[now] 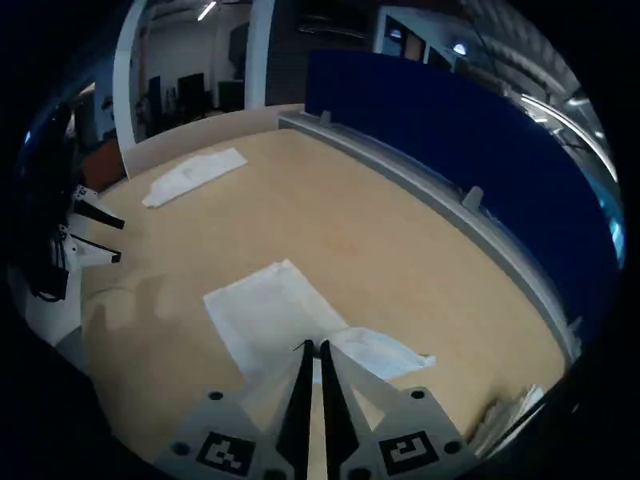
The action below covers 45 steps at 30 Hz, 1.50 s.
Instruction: Fold towel
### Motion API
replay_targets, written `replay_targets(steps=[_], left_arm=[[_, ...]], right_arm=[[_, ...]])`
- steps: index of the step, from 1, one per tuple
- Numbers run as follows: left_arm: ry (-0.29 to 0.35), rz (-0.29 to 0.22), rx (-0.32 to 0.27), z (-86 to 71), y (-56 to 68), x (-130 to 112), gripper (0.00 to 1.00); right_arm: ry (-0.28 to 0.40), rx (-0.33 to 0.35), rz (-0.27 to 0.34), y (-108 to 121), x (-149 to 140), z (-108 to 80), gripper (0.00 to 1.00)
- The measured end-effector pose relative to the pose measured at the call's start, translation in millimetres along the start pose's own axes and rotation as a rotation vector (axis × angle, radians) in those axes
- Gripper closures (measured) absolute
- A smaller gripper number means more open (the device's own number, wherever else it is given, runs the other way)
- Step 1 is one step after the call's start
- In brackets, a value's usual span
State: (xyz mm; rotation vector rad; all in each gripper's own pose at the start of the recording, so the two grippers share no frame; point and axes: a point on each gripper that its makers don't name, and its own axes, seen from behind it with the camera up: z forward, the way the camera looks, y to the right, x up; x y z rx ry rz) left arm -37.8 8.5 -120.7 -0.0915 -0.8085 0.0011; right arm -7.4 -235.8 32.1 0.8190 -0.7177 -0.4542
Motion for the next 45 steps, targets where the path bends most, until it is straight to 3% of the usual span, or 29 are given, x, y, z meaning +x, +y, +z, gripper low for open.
replay_targets(steps=[11,14,20,23,33,38,41,45], left_arm=[[0.033,-0.020,0.017,-5.0,-6.8,1,0.04],[0.037,-0.025,0.030,-7.0,-10.8,-2,0.04],[0.028,-0.062,0.048,-7.5,-17.1,-12,0.04],[0.026,-0.072,0.047,-7.6,-18.9,-15,0.04],[0.025,-0.073,0.050,-8.4,-21.4,-14,0.04],[0.025,-0.070,0.048,-9.5,-19.2,-13,0.04],[0.026,-0.070,0.050,-10.1,-18.9,-13,0.04],[0.026,-0.075,0.049,-10.6,-17.6,-13,0.04]], right_arm=[[-0.042,0.147,-0.163,-61,26,52.5,0.93],[-0.050,0.191,-0.177,-82,24,71.9,0.93],[-0.105,0.276,-0.123,-118,-5,114.5,0.93],[-0.116,0.288,-0.105,-125,-13,121.0,0.93],[-0.103,0.291,-0.110,-121,-9,114.5,0.90],[-0.083,0.286,-0.112,-119,-6,108.5,0.76],[-0.071,0.286,-0.110,-118,-4,103.8,0.54],[-0.059,0.277,-0.105,-116,-4,98.9,0.37]])
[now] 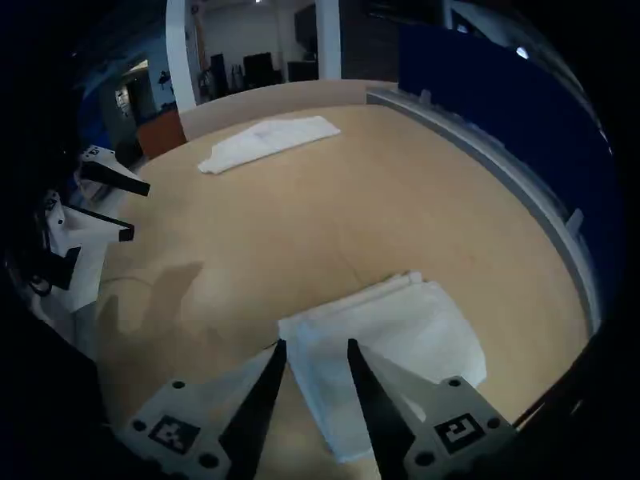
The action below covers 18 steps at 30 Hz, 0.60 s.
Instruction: Fold towel
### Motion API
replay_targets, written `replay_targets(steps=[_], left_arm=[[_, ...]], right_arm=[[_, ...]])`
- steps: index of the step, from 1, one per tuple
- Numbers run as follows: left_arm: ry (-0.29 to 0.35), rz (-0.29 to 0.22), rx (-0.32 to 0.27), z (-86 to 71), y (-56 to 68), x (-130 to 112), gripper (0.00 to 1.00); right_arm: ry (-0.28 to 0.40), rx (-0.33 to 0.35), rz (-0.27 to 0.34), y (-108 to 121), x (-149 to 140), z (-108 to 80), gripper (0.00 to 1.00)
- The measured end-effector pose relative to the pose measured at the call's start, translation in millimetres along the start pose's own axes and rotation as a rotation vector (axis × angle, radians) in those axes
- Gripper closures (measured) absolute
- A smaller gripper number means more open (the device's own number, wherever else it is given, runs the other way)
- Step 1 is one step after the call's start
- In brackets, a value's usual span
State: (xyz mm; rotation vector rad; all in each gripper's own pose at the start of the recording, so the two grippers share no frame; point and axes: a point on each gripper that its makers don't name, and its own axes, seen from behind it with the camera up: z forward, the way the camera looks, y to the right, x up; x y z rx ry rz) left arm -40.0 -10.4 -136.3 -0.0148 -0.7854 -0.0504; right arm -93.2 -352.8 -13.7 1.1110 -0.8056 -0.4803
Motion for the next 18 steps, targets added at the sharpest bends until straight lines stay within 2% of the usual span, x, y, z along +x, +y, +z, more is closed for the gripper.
replay_targets(steps=[4,11,18], left_arm=[[0.000,0.001,-0.001,-0.1,1.5,0,0.04],[-0.001,0.006,-0.003,-0.8,2.8,1,0.04],[0.000,0.009,-0.003,-1.4,2.4,1,0.04]], right_arm=[[0.013,-0.021,0.012,3,-1,-4.4,0.20],[0.023,-0.080,0.045,11,-10,-15.3,0.19],[0.019,-0.145,0.124,21,-32,-29.1,0.19]])
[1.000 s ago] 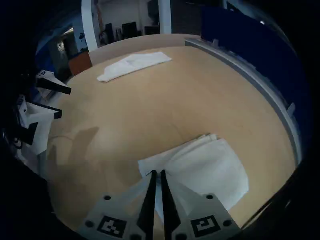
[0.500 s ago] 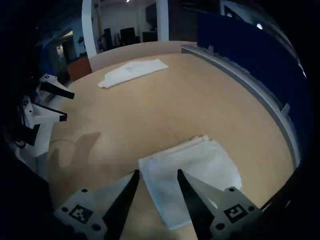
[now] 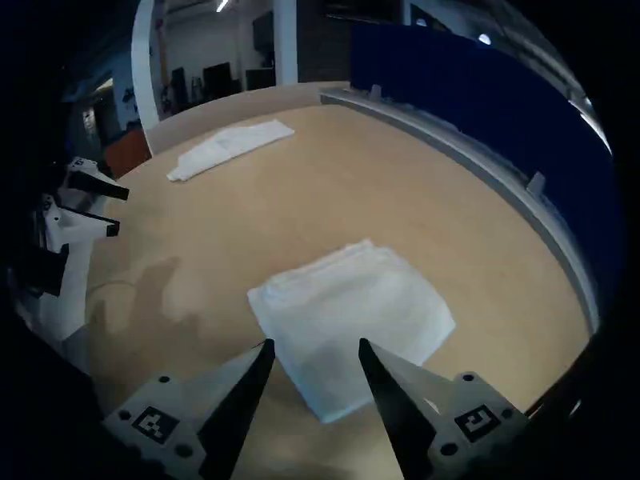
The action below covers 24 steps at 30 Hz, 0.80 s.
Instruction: Fold towel
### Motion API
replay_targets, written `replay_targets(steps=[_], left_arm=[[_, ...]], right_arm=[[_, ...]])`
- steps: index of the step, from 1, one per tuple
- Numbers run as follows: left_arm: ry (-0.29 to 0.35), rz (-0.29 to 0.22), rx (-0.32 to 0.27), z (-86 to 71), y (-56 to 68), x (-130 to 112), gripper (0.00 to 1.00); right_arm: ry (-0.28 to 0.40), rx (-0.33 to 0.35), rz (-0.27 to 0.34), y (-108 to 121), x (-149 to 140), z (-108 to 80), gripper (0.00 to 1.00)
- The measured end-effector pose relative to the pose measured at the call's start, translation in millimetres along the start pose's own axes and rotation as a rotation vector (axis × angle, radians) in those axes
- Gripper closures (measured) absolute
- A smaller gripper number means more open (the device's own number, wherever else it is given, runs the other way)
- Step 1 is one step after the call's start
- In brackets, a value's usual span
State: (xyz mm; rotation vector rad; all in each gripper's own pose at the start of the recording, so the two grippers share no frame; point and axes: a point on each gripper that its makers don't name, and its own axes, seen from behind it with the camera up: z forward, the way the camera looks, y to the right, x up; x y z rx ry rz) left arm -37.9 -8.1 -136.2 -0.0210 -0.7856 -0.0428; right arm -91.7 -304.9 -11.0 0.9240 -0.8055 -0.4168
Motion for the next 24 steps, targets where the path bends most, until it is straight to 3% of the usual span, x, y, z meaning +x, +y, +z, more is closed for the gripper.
replay_targets(steps=[11,20,24], left_arm=[[-0.002,0.008,-0.003,0.8,1.5,-1,0.04],[-0.003,0.017,-0.006,2.5,3.3,-1,0.04],[-0.003,0.014,-0.006,2.9,2.9,-1,0.04]], right_arm=[[-0.020,-0.092,0.116,11,-38,-19.7,0.19],[-0.037,-0.117,0.155,10,-55,-15.0,0.20],[-0.057,-0.121,0.156,8,-64,-11.8,0.30]])
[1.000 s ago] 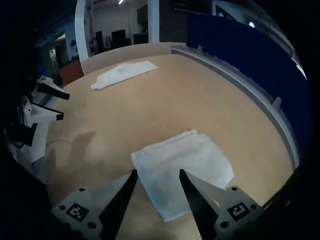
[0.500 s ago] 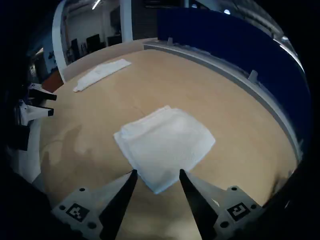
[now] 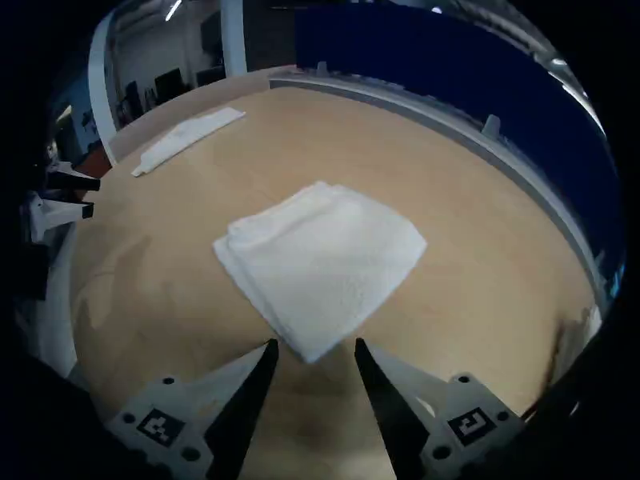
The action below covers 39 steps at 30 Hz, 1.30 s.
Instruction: Fold towel
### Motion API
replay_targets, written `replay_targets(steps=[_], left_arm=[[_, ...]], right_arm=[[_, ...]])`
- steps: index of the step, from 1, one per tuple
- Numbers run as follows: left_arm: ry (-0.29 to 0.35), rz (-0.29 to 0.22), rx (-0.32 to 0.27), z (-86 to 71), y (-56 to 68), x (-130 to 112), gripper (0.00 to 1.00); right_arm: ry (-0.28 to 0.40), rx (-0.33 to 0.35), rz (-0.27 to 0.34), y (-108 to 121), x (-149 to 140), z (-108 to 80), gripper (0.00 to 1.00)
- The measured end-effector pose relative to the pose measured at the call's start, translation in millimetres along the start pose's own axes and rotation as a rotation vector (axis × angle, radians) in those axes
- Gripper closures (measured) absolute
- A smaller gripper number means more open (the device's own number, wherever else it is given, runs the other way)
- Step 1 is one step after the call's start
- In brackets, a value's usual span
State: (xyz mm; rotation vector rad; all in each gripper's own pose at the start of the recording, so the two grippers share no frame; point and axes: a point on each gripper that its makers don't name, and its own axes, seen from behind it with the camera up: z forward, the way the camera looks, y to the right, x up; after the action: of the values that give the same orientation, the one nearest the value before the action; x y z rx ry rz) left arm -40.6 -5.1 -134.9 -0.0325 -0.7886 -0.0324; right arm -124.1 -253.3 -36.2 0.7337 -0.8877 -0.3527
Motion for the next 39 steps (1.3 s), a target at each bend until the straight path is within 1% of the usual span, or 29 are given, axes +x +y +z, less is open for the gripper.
replay_targets(steps=[2,6,8,10,18,22,26,29,32,35,39], left_arm=[[0.000,-0.002,0.000,0.5,-0.2,0,0.04],[-0.001,0.000,0.002,0.9,-0.3,0,0.04],[-0.001,0.001,0.002,0.8,-0.2,0,0.04],[-0.001,0.001,0.000,0.8,0.6,1,0.04],[0.000,0.002,-0.003,0.9,2.2,1,0.04],[0.000,0.001,-0.002,0.8,1.2,1,0.04],[0.001,0.002,0.001,0.8,-0.4,1,0.04],[0.001,0.003,0.002,-0.1,-0.8,1,0.04],[0.002,0.003,0.001,-1.4,-0.6,2,0.04],[0.004,0.002,0.001,-2.3,-0.5,2,0.04],[0.007,0.004,0.001,-4.0,-0.7,4,0.04]], right_arm=[[-0.011,-0.001,0.003,0,-5,2.2,0.40],[-0.007,0.000,0.022,-1,-7,3.5,0.59],[-0.003,-0.002,0.031,-2,-6,3.7,0.66],[-0.002,-0.005,0.037,-1,-6,4.5,0.70],[-0.005,-0.010,0.061,-1,-10,5.9,0.77],[-0.001,-0.014,0.081,1,-11,5.7,0.87],[-0.003,-0.015,0.101,4,-12,4.9,0.89],[-0.006,-0.023,0.097,7,-12,3.4,0.90],[0.000,-0.018,0.080,5,-10,0.4,0.91],[0.013,-0.019,0.067,5,-5,-2.7,0.93],[0.049,-0.015,0.074,7,9,-10.2,0.93]])
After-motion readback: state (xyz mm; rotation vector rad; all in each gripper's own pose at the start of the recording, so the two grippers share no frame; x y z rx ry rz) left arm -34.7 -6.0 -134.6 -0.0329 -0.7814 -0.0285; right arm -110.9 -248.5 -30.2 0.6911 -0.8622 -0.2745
